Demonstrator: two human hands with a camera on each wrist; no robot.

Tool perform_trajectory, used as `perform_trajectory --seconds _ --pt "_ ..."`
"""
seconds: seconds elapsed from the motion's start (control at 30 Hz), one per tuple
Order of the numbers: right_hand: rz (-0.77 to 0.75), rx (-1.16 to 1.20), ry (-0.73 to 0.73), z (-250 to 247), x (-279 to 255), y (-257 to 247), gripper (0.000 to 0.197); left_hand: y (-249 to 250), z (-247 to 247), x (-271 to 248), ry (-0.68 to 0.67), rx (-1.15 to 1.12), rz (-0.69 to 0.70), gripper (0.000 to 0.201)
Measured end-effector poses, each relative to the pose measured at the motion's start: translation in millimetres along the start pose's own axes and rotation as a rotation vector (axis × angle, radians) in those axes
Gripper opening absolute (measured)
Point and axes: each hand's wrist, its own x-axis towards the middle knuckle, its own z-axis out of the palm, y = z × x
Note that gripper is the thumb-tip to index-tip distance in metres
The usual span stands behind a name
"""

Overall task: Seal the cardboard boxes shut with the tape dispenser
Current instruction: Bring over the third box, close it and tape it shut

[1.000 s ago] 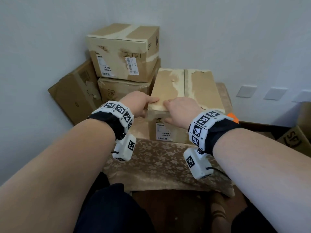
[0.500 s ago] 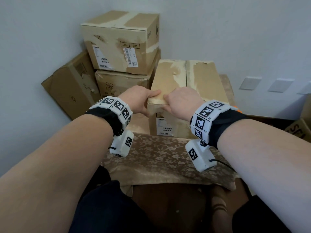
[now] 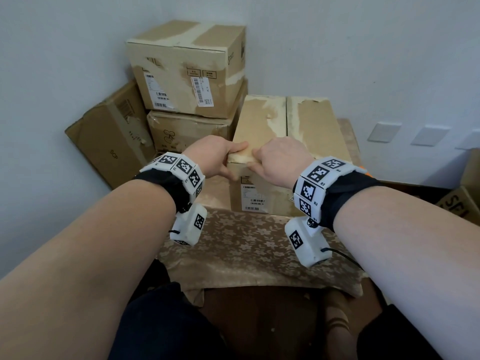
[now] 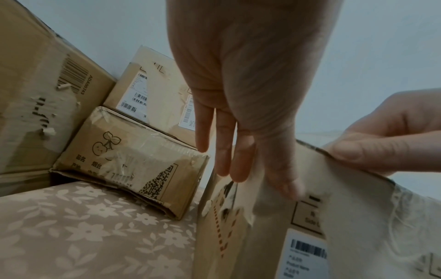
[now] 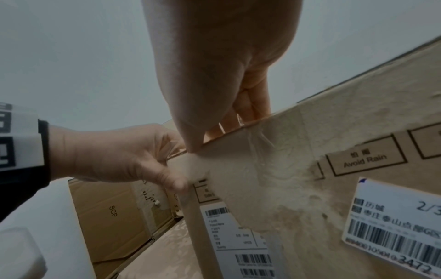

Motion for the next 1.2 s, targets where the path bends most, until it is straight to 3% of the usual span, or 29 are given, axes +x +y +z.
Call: perform_trajectory --seconds 0.3,0.47,0.8,1.2 --pt "0.021 0.022 0.000 0.7 1.8 0.5 0.054 1.0 1.3 -1.9 -0.039 0.059 -0.019 0.079" --pt "0.019 0.027 -0.005 -0.7 1.1 -0.5 0.052 -0.4 1.2 -3.8 -0.081 0.228 0.018 0.071" --pt "-0.011 0.022 0.035 5.3 3.5 2.5 0.056 -6.4 10.4 -10.4 0.150 0.628 0.182 0.064" --pt "0.008 0.062 0.006 0.3 -5.2 2.1 0.059 -4.6 2.5 -17.8 0.085 0.456 0.244 0.051"
